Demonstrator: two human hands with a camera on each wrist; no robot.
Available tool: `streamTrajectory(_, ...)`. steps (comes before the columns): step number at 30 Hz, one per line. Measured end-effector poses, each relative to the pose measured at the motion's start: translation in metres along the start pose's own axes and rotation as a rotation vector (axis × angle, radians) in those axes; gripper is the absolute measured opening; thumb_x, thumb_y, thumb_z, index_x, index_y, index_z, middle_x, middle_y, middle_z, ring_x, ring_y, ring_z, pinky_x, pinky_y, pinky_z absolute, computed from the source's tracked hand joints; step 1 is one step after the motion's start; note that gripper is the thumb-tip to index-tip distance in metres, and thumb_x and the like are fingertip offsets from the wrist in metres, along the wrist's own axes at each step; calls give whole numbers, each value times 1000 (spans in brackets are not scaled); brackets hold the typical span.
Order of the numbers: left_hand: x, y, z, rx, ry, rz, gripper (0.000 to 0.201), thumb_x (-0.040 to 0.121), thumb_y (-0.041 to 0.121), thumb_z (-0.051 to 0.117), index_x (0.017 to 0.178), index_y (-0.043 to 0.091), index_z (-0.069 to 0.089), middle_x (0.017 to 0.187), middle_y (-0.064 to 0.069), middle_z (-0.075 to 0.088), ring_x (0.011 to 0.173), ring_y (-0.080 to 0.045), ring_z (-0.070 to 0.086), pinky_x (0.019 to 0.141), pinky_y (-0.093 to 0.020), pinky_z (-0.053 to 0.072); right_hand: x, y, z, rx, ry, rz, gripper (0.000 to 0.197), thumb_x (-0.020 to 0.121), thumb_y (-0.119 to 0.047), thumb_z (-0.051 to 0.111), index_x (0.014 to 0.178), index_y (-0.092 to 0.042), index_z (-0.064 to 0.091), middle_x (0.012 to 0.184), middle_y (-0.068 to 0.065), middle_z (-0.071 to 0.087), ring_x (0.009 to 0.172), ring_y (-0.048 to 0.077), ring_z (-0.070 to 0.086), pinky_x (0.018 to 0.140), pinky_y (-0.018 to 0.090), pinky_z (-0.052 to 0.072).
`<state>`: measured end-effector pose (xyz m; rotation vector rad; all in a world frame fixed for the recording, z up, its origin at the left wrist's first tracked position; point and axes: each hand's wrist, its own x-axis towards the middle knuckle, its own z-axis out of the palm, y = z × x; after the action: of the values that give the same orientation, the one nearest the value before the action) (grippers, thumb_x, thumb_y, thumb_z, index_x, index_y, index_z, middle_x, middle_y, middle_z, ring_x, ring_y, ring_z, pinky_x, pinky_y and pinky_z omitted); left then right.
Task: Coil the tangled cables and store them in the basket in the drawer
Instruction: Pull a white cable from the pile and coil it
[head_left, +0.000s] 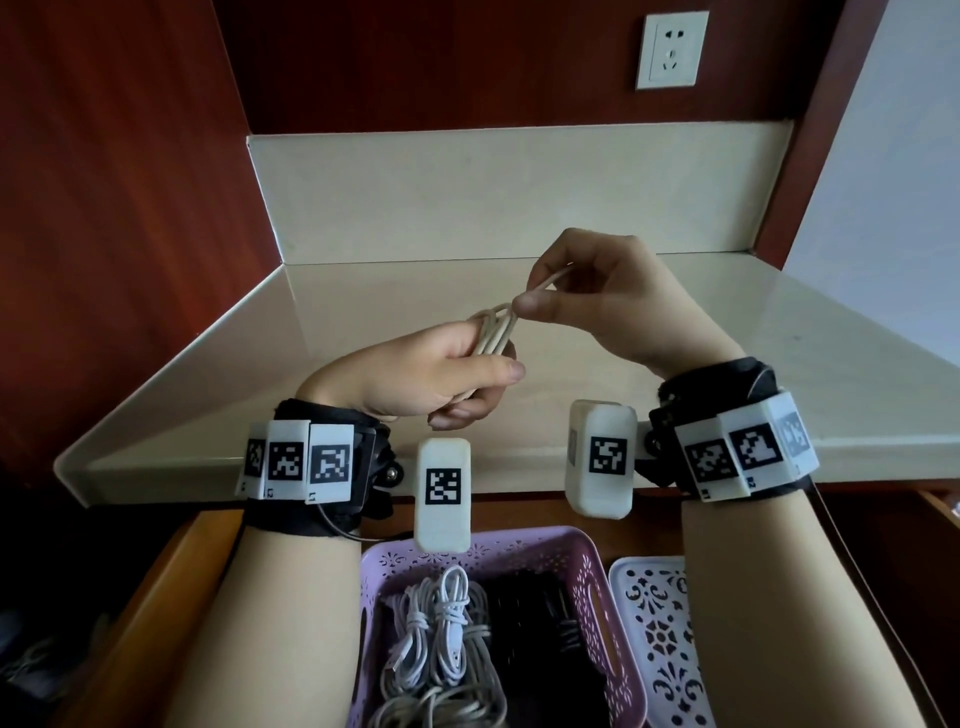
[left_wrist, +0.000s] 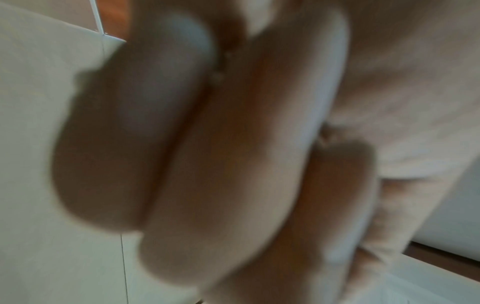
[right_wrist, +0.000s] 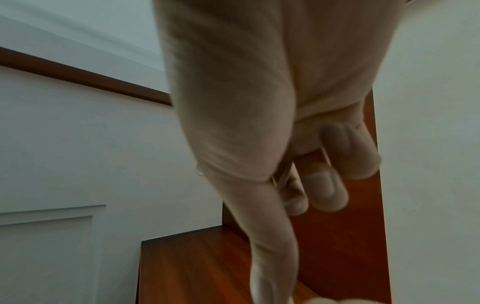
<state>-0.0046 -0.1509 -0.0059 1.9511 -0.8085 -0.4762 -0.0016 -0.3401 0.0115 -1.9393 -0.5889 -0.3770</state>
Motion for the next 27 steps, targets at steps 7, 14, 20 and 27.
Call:
streamTrajectory(7,5,-1,3,-100,25,-124,19,79,25,45,74,9,37,41,-2,31,31,-11,21,36,-13,18,-2,-3,-5,-15,-8,-19,20,69,-22,82,67,-17,62,56,6,49,47,9,34,46,19,27)
streamTrajectory(14,2,-3,-6,-539,-154,-31,19,71,26,58,67,12,46,35,3,29,27,-4,16,34,-7,13,3,5,3,41,109,-10,21,75,-32,74,68,-18,60,50,-13,50,39,7,39,43,17,31)
streamTrajectory(20,5,-9,-20,-1177,-340,279,25,93,25,46,80,4,51,43,-2,34,32,-16,25,36,-25,14,6,21,11,-74,-55,112,17,97,-22,50,87,-20,64,78,-5,59,43,16,54,40,20,35)
streamTrajectory(27,-7,-13,-38,-1720,157,705,21,92,15,36,71,17,36,49,-3,33,37,-18,30,43,-30,27,3,21,3,-251,-203,242,15,98,-23,49,91,-12,57,84,1,70,45,23,60,38,23,36)
